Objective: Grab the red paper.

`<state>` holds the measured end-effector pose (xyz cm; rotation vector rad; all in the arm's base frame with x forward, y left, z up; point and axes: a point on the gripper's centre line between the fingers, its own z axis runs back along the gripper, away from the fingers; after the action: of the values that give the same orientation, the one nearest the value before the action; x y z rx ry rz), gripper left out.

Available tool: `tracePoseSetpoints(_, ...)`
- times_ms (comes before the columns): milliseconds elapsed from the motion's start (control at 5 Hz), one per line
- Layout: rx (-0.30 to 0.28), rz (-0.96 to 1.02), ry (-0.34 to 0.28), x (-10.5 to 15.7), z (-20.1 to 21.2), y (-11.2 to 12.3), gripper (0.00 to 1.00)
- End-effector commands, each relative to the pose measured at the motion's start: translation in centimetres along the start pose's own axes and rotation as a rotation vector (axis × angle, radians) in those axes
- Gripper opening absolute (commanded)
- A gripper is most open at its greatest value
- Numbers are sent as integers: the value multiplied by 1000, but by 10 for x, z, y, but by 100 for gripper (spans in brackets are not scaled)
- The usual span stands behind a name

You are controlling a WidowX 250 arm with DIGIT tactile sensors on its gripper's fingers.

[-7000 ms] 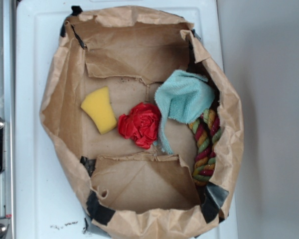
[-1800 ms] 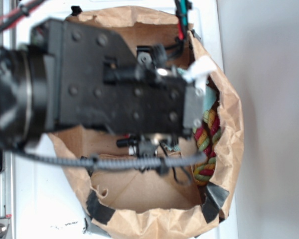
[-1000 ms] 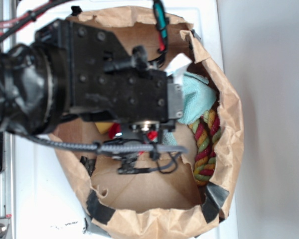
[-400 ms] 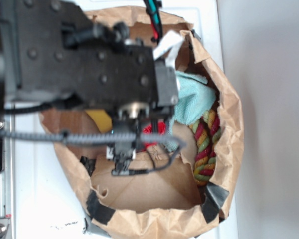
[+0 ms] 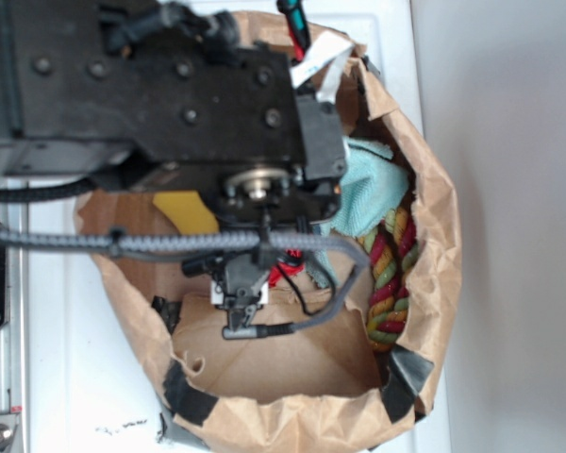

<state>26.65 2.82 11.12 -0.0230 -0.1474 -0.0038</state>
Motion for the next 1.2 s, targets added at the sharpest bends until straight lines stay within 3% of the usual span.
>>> tracePoseSetpoints(0,-8,-37,-22,3,5,-10,100)
tracePoseSetpoints(400,-9,-14,-25,12,2,-12,100)
tracePoseSetpoints(1000,12,-57,26,6,-42,-31,100)
